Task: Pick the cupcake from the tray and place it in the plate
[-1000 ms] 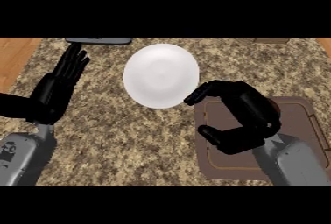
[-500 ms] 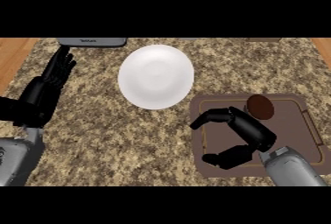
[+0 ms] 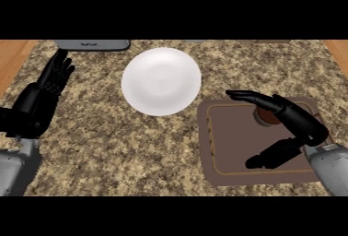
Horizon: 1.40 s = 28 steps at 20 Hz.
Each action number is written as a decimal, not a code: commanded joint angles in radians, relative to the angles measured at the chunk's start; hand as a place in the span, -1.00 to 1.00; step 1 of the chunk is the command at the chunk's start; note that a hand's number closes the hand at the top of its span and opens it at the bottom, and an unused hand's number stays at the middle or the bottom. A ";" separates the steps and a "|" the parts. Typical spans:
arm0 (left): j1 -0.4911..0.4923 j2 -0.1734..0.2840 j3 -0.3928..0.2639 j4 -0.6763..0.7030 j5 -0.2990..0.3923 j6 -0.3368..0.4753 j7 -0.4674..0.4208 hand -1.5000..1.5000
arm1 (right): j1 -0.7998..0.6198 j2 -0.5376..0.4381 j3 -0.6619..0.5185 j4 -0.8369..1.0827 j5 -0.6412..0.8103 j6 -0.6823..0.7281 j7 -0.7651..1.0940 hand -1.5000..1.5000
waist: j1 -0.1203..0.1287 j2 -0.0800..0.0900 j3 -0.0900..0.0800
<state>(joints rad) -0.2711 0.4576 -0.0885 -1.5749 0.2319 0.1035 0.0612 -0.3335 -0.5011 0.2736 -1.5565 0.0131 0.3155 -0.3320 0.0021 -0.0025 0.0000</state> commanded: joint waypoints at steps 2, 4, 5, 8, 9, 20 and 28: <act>0.030 0.016 0.027 0.002 0.005 -0.026 -0.027 0.00 | -0.084 -0.142 -0.020 -0.097 0.091 0.043 0.186 -1.00 | -0.007 -0.005 -0.003; 0.034 0.012 0.013 -0.008 0.005 -0.026 0.003 0.00 | -0.156 -0.225 -0.032 -0.065 0.121 0.111 0.252 -1.00 | 0.002 -0.003 -0.003; -0.005 -0.003 0.016 0.004 -0.007 0.000 0.004 0.00 | -0.181 -0.258 -0.019 -0.062 0.138 0.149 0.295 -1.00 | -0.005 -0.002 -0.004; -0.004 -0.011 0.002 0.012 -0.034 0.014 0.007 0.00 | -0.203 -0.331 0.040 -0.072 0.204 0.246 0.351 -1.00 | -0.004 0.001 -0.003; -0.005 -0.010 -0.001 -0.003 -0.030 0.010 0.019 0.00 | -0.250 -0.331 0.056 -0.096 0.209 0.276 0.436 -1.00 | 0.002 -0.002 -0.004; -0.025 -0.006 0.054 0.005 -0.021 -0.054 0.019 0.00 | -0.353 -0.231 0.162 -0.039 0.315 0.524 0.656 -1.00 | 0.007 0.004 -0.001; 0.006 -0.064 0.045 -0.009 -0.066 -0.057 0.011 0.00 | -0.313 -0.176 0.195 0.033 0.573 0.447 0.589 -1.00 | 0.006 0.004 0.000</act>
<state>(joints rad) -0.2735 0.4196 -0.0342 -1.5786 0.1857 0.0477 0.0776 -0.6319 -0.7172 0.4437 -1.5562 0.4867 0.7764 0.2360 0.0072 0.0010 -0.0001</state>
